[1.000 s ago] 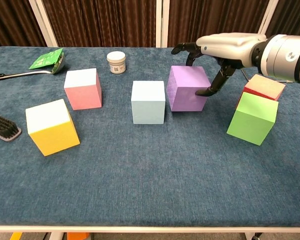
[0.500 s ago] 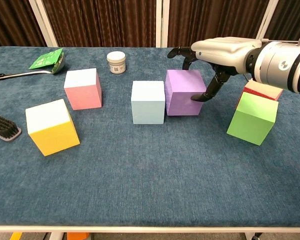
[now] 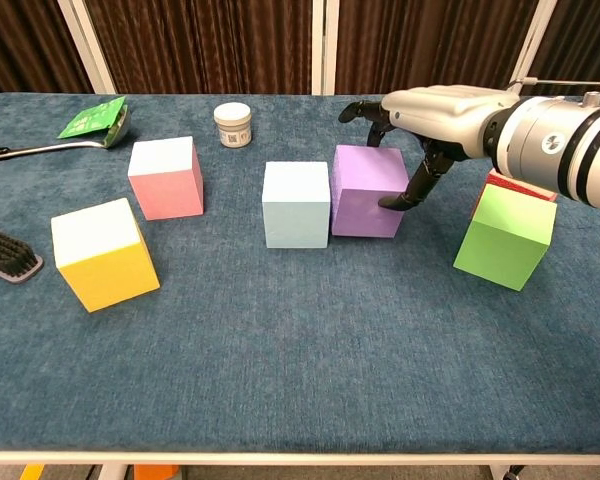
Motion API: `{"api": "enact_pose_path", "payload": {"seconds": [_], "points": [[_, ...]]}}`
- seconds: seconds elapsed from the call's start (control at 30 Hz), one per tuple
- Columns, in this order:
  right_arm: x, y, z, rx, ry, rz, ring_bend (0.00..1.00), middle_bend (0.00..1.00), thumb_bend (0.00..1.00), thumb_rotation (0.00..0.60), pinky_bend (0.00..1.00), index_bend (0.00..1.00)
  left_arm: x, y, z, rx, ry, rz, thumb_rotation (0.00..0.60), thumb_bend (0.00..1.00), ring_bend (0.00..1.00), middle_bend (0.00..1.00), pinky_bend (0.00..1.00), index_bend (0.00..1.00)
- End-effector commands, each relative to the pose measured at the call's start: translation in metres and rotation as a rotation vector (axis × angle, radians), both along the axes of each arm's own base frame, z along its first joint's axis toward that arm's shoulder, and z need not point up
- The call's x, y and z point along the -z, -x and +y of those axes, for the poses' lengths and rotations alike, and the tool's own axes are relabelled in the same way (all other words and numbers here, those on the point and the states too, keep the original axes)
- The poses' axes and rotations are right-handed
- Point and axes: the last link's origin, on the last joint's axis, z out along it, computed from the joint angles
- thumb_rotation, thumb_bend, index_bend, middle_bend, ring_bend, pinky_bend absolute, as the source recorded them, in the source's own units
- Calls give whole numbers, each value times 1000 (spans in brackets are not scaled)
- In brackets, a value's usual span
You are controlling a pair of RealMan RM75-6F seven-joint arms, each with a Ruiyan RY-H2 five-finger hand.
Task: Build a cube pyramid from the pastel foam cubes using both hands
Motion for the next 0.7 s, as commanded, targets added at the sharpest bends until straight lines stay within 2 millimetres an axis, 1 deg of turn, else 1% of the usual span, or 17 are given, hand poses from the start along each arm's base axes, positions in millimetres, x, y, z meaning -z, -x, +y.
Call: {"api": "enact_pose_path", "payload": {"seconds": [0.03, 0.37, 0.7], "points": [[1, -1, 1, 14, -2, 1, 62, 517, 220, 600, 0, 0, 0, 1, -1, -1, 0, -1, 600, 0, 16, 31, 145, 54], [2, -6, 1, 45, -11, -7, 65, 518, 220, 600, 0, 0, 1, 1, 0, 1, 0, -7, 600, 0, 16, 31, 144, 54], [8, -9, 2, 67, -10, 8, 71, 523, 221, 600, 0, 0, 3, 4, -2, -2, 4, -11, 600, 0, 16, 31, 139, 54]]}}
